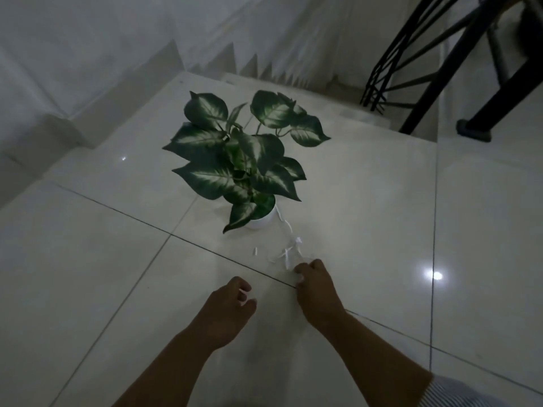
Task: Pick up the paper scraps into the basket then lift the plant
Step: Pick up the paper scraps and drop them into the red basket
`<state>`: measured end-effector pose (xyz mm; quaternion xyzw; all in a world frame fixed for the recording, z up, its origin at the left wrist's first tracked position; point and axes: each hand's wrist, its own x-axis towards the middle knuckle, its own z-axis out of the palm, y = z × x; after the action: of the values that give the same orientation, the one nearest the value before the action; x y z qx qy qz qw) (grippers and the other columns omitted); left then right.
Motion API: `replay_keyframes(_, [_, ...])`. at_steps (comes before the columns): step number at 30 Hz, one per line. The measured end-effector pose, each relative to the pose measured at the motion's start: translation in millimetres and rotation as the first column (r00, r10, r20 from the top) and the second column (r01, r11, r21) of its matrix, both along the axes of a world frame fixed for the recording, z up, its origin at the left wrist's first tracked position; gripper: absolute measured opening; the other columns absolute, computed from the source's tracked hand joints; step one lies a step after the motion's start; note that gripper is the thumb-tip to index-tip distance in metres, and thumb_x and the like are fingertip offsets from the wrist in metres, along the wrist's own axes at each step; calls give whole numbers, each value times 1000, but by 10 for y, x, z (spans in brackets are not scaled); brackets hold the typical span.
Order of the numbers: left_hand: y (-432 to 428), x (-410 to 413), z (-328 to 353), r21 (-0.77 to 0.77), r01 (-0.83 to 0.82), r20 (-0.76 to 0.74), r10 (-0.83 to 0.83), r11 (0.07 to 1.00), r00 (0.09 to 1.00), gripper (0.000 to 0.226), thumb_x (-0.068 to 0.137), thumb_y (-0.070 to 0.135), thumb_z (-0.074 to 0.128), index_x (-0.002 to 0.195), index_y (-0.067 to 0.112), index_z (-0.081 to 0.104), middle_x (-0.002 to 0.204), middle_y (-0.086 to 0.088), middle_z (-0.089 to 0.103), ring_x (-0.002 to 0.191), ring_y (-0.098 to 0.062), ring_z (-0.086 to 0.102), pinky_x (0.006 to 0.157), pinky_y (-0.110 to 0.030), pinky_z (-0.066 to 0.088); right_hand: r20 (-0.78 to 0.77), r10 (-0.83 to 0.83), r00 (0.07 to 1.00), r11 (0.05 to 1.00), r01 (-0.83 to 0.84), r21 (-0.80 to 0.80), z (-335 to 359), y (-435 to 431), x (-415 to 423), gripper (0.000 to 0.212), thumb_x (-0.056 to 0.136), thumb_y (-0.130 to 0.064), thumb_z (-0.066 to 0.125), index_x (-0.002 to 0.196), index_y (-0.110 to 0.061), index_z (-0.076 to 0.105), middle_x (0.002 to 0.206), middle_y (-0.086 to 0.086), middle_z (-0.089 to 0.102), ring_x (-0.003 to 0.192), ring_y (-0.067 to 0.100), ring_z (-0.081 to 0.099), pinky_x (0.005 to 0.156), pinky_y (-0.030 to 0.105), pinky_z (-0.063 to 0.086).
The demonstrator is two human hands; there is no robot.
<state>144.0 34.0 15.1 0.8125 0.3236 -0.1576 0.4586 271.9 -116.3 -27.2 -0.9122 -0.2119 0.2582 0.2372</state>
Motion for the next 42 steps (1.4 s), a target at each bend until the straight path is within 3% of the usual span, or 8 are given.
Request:
replay_keyframes(4, [-51, 50, -52, -152, -240, -36, 237, 959, 971, 23, 92, 40, 55, 99, 20, 63, 96, -3, 69, 86, -17, 67, 73, -32, 56, -111, -185, 976, 961, 203, 186, 46, 131, -154, 20, 84, 6, 58, 91, -5, 73, 97, 11, 65, 81, 20, 63, 71, 16, 48])
replay_keyframes(12, [-22, 2, 82, -711, -623, -342, 615, 326, 711, 61, 91, 62, 41, 110, 11, 71, 107, -20, 72, 102, -37, 67, 75, -46, 59, -831, -196, 521, 668, 691, 275, 506, 510, -684, 15, 85, -3, 65, 90, -10, 76, 83, 19, 77, 69, 27, 71, 64, 37, 59])
replay_keyframes(20, [133, -315, 171, -521, -730, -218, 758, 441, 614, 17, 92, 5, 51, 84, 0, 65, 66, -10, 56, 55, -17, 51, 49, -23, 47, -767, -119, 631, 709, 594, 379, 516, 479, -935, 19, 87, 5, 64, 103, 0, 73, 95, 15, 76, 80, 20, 76, 82, 37, 62])
replay_keyframes(24, [266, -519, 168, -470, -724, -178, 750, 504, 637, 24, 95, 6, 45, 75, 8, 60, 56, -2, 43, 42, -11, 32, 40, -19, 26, -748, -203, 632, 661, 652, 372, 459, 401, -798, 14, 87, 11, 59, 96, 8, 70, 88, 18, 69, 76, 21, 69, 68, 29, 62])
replay_keyframes(28, [410, -858, 147, 81, -527, -6, 530, 846, 848, 40, 102, 31, 36, 91, 12, 70, 84, -3, 62, 74, -21, 57, 70, -31, 42, -620, -374, 690, 685, 656, 317, 300, 250, -619, 20, 90, 8, 53, 86, -6, 67, 85, 17, 65, 70, 21, 61, 57, 27, 57])
replay_keyframes(34, [527, -1223, 237, 346, -560, 91, 568, 752, 818, 63, 101, 42, 30, 63, 1, 60, 69, -16, 61, 72, -30, 58, 66, -33, 38, -377, -341, 861, 872, 440, 215, 118, 347, -805, 17, 90, -10, 55, 101, -17, 67, 94, 5, 68, 78, 22, 66, 75, 43, 60])
replay_keyframes(38, [593, -1419, 232, 257, -558, 189, 525, 789, 830, 45, 87, 29, 57, 52, 1, 51, 50, -14, 52, 51, -28, 53, 52, -31, 36, -445, -32, 895, 966, 142, 216, 196, 693, -1202, 35, 88, -21, 56, 122, -23, 60, 113, 3, 65, 95, 21, 66, 83, 37, 58])
replay_keyframes(42, [678, -1634, 396, -210, -670, 201, 702, 712, 683, 41, 72, 12, 63, 47, 22, 32, 50, 0, 24, 44, -12, 22, 48, -24, 19, -734, 33, 678, 943, 222, 247, 297, 1119, -1691, 39, 95, -26, 48, 134, -24, 54, 127, 3, 57, 105, 18, 60, 88, 38, 58])
